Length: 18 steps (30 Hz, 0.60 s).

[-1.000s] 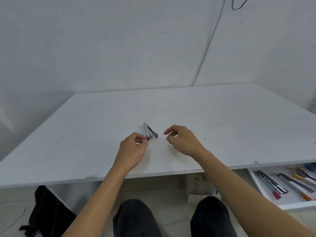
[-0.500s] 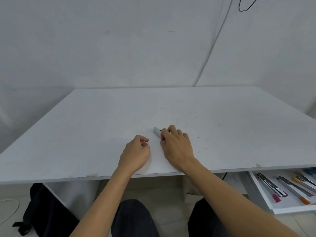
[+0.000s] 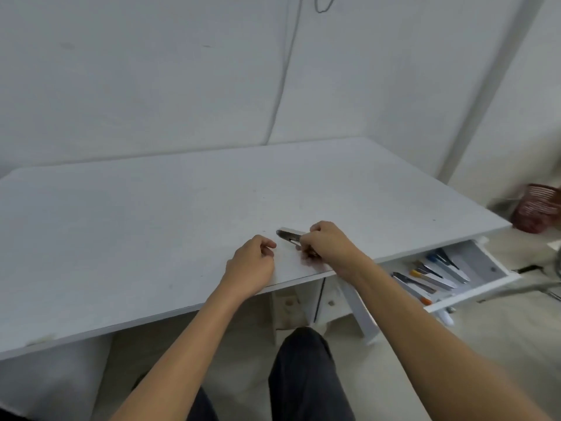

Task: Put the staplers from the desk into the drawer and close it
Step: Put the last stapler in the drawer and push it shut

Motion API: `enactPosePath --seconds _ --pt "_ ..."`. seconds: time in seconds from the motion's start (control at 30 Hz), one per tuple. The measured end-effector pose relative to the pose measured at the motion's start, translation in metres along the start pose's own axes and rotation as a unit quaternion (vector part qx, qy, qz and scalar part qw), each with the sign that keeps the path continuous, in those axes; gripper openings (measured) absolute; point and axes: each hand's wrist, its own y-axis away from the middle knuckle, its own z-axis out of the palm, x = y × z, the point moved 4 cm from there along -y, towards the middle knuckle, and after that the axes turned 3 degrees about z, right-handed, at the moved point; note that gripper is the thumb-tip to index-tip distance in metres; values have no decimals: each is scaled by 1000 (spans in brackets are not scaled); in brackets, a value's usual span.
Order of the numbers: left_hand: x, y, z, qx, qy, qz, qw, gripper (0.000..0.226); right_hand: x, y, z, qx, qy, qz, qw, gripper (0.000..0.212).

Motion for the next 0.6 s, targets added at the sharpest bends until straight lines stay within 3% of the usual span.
enactPosePath --seconds 0.07,0.13,0.27,0.37,0.43,0.53,0.6 --pt "16 -6 19 -14 -5 13 1000 31 15 6 -20 -33 -148 25 988 14" --pt "32 -12 39 -24 -15 31 999 29 29 13 -44 -49 -247 38 967 27" --pt "57 -21 76 -43 -30 69 996 32 49 34 -102 -74 -291 33 953 41" --pt "73 -27 98 -47 -59 112 991 33 71 54 -151 -38 -179 41 982 42" --pt "84 -31 113 -53 -78 142 985 33 89 58 -178 19 -10 67 998 36" --pt "103 -38 139 -76 -93 191 974 36 113 46 -193 55 256 99 960 28" --pt "114 -42 152 -102 -94 219 966 38 124 31 -182 45 366 91 925 30"
